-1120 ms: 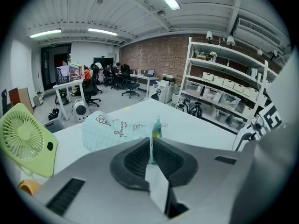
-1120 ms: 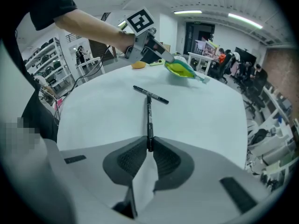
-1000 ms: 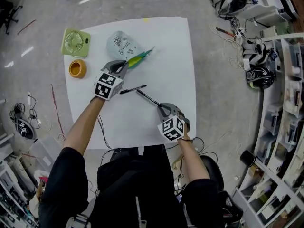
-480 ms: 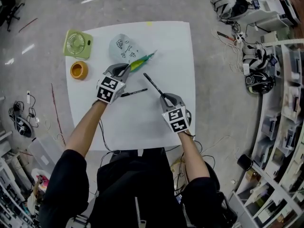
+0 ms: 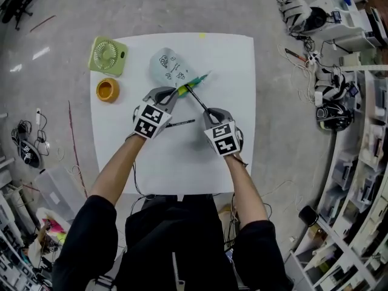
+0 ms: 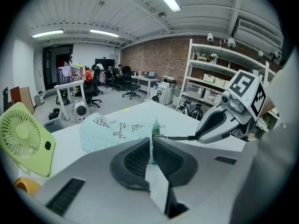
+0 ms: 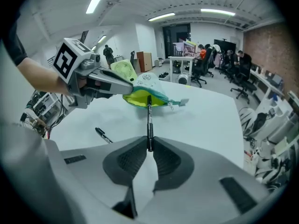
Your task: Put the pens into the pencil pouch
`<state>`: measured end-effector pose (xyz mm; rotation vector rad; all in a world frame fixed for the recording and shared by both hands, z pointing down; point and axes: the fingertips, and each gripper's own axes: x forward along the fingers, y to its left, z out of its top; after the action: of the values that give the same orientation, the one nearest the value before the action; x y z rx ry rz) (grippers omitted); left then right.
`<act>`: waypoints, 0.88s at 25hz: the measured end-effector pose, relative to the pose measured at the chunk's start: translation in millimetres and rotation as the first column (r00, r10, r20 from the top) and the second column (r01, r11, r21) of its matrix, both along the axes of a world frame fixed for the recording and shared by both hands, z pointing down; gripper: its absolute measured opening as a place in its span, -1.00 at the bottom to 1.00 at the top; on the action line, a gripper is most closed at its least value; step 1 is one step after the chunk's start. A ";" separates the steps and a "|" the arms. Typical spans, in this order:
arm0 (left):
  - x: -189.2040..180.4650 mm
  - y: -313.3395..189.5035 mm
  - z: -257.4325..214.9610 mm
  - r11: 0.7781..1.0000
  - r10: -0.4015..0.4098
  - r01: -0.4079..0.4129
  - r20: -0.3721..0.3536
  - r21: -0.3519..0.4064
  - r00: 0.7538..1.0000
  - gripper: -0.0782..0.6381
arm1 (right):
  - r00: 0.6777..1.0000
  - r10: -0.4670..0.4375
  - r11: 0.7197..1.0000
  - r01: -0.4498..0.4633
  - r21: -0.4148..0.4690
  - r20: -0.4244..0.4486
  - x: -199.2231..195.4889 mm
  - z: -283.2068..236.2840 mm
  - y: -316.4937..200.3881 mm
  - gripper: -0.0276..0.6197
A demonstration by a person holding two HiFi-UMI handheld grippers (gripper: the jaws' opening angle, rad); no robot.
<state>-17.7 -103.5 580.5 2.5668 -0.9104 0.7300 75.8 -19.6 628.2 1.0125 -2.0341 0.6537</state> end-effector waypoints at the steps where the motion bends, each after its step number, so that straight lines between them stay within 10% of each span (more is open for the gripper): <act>1: 0.1 -0.2 0.4 1.000 0.000 0.000 0.000 -0.001 1.000 -0.67 | 1.000 -0.001 1.000 0.001 -0.004 0.002 -2.5 0.3 -5.5 -0.75; 22: -0.2 3.2 -5.7 1.000 0.013 -0.014 -0.054 -0.012 0.998 -0.67 | 0.992 0.056 0.998 -0.055 -0.004 0.114 -48.7 5.8 -88.1 -0.75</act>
<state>-17.9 -100.3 574.8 2.5714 -0.8703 0.6649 27.1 -107.7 634.0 1.0558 -2.1096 0.7573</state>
